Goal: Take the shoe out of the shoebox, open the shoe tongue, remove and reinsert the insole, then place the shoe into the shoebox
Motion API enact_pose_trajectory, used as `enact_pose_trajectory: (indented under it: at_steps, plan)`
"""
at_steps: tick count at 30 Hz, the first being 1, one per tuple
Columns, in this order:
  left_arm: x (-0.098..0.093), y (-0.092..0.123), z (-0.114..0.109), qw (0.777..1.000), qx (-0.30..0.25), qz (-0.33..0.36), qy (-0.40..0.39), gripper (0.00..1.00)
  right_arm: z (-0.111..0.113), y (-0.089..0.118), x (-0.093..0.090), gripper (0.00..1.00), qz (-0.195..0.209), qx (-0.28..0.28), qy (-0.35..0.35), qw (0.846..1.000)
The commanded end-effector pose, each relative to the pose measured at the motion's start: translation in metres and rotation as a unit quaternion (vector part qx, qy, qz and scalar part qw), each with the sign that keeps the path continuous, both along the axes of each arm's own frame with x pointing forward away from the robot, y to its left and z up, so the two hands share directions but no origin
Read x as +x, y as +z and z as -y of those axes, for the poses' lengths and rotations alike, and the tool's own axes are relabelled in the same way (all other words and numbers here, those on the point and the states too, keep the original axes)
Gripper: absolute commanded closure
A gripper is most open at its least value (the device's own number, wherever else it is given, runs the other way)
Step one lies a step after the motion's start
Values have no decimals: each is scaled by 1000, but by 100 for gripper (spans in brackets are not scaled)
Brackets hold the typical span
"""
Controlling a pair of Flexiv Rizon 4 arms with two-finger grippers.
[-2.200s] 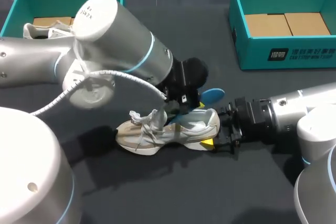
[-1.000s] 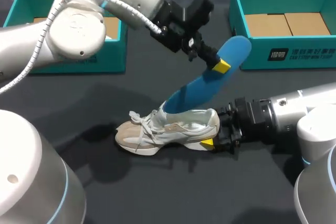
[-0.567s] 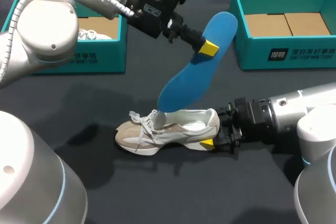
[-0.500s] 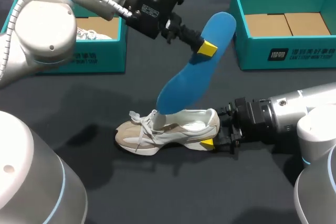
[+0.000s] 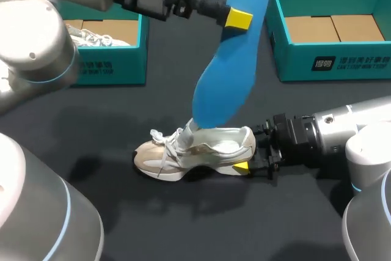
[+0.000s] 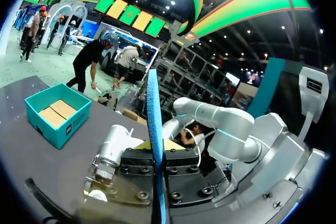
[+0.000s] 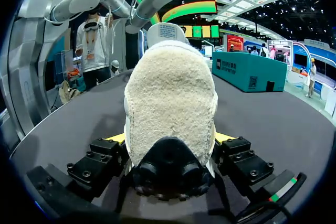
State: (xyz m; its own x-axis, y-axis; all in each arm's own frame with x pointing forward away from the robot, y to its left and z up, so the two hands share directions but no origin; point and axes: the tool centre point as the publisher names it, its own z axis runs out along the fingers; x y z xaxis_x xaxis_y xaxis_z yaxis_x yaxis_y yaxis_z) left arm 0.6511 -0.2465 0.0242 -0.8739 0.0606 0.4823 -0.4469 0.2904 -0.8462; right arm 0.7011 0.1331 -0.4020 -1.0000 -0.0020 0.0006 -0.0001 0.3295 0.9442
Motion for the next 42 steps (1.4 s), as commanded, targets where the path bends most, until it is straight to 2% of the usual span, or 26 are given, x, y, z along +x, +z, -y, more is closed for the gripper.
enact_pose_trajectory:
  at_steps: [1, 11, 23, 29, 42]
  plan:
    - [-13, 3, -21, 1000, -1, 2, 11, 100, -1, 0, -1, 100, 0, -1, -1, 1000]
    - [-13, 3, -21, 1000, -1, 2, 11, 100, -1, 0, -1, 100, 0, -1, -1, 1000]
    - [-68, 38, -53, 998, -41, 19, 44, 100, -1, 0, -1, 100, 0, -1, -1, 1000]
    - [-90, 46, -66, 997, -63, 44, 17, 100, -1, 0, -1, 100, 0, -1, -1, 1000]
    - [-90, 50, -66, 996, -67, 45, 29, 100, -1, 0, -1, 100, 0, -1, -1, 1000]
